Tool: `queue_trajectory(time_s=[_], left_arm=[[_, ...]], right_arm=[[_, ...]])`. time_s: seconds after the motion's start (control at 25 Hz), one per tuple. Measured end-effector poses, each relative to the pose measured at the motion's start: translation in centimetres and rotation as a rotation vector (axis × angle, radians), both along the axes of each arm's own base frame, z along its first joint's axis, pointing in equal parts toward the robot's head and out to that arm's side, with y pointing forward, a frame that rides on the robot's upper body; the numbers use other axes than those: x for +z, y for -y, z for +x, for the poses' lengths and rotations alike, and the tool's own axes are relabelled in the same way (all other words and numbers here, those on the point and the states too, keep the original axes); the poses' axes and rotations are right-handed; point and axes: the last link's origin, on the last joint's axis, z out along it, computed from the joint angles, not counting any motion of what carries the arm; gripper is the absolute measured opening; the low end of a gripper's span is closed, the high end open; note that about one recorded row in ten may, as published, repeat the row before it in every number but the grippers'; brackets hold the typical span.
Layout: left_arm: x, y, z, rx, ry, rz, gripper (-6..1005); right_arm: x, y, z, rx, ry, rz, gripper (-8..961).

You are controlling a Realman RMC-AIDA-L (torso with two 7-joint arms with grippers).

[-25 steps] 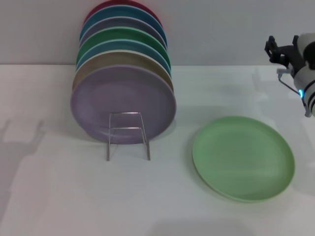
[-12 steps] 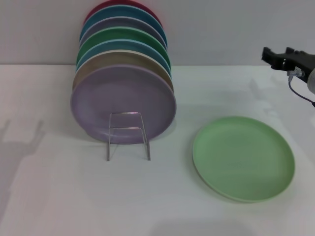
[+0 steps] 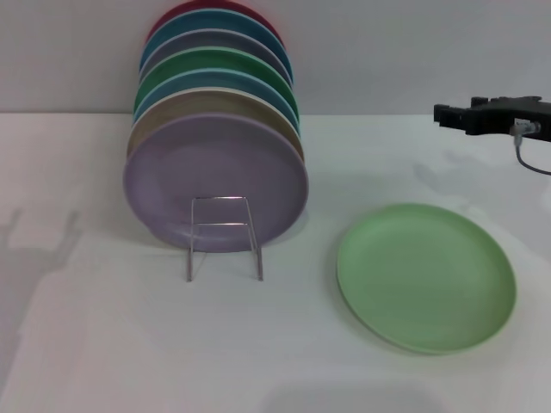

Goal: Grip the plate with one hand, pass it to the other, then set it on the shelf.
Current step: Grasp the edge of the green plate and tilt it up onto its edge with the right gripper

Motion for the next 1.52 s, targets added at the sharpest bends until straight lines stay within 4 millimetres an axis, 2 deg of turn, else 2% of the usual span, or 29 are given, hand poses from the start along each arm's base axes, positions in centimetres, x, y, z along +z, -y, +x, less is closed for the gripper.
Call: queue_trajectory(time_s=[0.24, 0.44, 0.76, 1.04, 1.52], left_arm=[[-0.2, 0.0, 0.1, -0.002, 0.005, -0.002, 870], [-0.1, 0.1, 0.1, -0.002, 0.009, -0.003, 869], [-0.2, -0.1, 0.2, -0.006, 0.012, -0.007, 870], [-0.3, -0.1, 0.4, -0.014, 0.016, -0.009, 870], [-0.5, -0.1, 0.5, -0.02, 0.017, -0.02, 870]], right_arm=[[1.4, 1.4, 0.7, -0.065, 0.016, -0.179, 595], [2.5, 2.1, 1.9, -0.151, 0.065, -0.254, 586], [3.6, 3.1, 2.7, -0.232, 0.066, -0.385, 572], [3.1, 3.3, 4.0, -0.32, 0.089, -0.48, 559], [2.0, 3.6, 5.1, -0.363, 0.067, -0.499, 538]])
